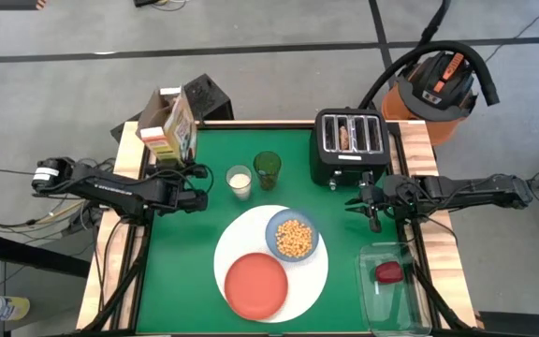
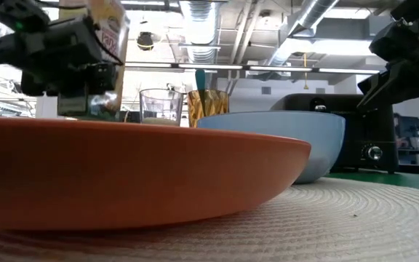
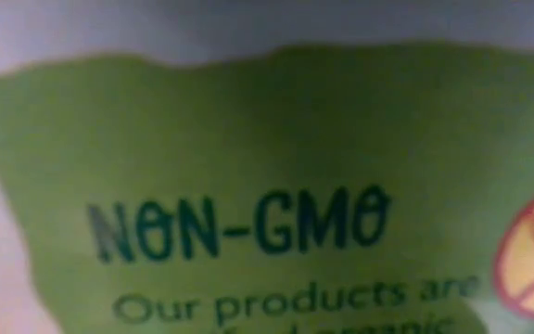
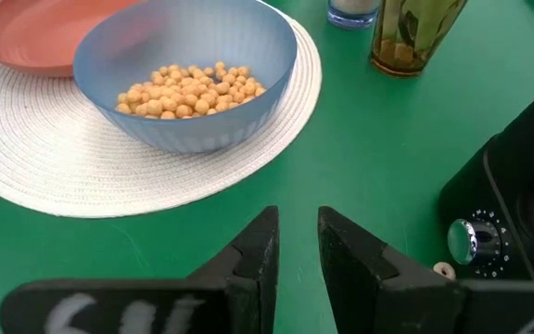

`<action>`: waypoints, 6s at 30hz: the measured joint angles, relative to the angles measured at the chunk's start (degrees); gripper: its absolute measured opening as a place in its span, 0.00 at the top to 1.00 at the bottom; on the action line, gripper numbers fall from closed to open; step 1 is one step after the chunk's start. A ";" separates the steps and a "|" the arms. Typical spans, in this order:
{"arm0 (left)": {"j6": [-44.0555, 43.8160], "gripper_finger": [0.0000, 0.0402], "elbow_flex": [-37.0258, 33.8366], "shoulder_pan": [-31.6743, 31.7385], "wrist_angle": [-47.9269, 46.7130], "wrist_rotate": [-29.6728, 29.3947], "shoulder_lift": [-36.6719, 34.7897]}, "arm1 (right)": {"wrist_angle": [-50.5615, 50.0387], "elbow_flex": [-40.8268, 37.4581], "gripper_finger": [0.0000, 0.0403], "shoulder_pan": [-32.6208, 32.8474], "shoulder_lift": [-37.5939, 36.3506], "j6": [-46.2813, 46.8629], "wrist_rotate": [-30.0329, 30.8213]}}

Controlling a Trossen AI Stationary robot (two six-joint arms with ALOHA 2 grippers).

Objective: Arrange a breakfast setting
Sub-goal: Pour the cereal from the cereal box on the blue bowl, then put the bagel from the toaster on the orange plate

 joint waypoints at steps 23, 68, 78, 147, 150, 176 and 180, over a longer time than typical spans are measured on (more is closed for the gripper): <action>1.46 0.40 -12.35 2.18 28.73 3.41 14.45 | 0.00 0.00 0.75 0.02 0.00 0.00 0.00; -1.85 0.40 -11.70 7.66 35.53 7.87 24.30 | 0.00 0.00 0.75 0.00 0.00 0.00 0.00; -3.67 0.33 -11.69 7.75 35.71 10.05 24.26 | 0.00 0.00 0.75 0.00 0.02 0.00 0.00; -2.70 0.06 -11.68 -9.32 16.12 48.13 -3.77 | 0.00 0.00 0.75 0.02 0.01 0.00 0.00; -3.27 0.06 -11.68 -12.03 16.53 49.17 -6.23 | 0.00 0.00 0.75 0.00 0.01 0.00 0.00; 24.04 0.06 -11.66 -23.71 56.72 46.44 -10.97 | 0.00 0.00 0.75 0.00 0.02 0.00 0.00; 30.39 0.06 -11.66 -23.71 62.22 46.77 -10.97 | 0.00 0.00 0.75 0.02 0.01 0.00 0.00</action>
